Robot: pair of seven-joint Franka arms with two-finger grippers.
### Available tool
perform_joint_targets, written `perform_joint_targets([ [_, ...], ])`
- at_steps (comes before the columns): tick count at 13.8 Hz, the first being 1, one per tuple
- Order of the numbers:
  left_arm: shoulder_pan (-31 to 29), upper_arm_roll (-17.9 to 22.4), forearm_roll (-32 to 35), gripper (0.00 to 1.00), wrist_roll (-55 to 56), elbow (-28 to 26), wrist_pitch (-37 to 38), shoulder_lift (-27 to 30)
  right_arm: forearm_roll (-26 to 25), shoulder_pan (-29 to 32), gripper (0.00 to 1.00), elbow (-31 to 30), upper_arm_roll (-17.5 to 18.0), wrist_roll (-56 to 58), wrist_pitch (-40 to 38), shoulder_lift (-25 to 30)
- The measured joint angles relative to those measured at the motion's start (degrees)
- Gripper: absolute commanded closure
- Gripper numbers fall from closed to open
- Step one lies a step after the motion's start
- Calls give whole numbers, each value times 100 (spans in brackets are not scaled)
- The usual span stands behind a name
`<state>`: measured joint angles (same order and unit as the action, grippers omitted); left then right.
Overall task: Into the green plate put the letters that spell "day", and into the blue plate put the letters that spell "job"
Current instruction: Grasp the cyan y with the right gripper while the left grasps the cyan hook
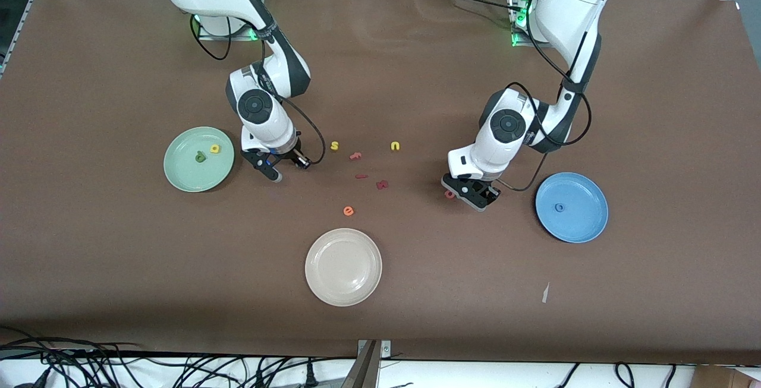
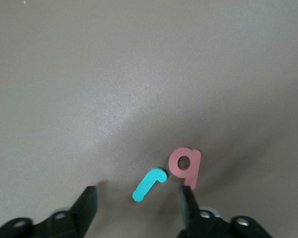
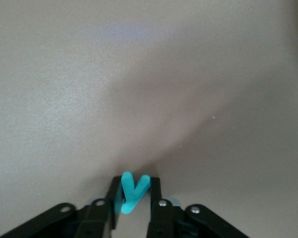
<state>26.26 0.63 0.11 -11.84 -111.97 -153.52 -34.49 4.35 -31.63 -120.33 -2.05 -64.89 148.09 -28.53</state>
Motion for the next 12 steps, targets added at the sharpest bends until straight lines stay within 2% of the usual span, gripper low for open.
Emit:
perform_joint_targets([
  [1,0,0,1,39,-3,-1,0,-4,0,0,94,1,-5,3,-8,0],
  [3,0,0,1,51,-5,-2,0,-18,0,1,96,16,-35,30,-126,15],
  [6,0,0,7,59,-14,-2,0,-51,0,2,98,184,-90,128,-692,80],
  [8,6,-4,7,63,-18,4,0,-51,0,2,98,501,-158,302,-1402,121],
  [10,8,-5,7,72,-21,6,0,-50,-1,3,98,877,-301,662,-2199,148],
  [12,15,-11,8,81,-23,11,0,-50,-1,4,98,1061,-537,1236,-2641,167],
])
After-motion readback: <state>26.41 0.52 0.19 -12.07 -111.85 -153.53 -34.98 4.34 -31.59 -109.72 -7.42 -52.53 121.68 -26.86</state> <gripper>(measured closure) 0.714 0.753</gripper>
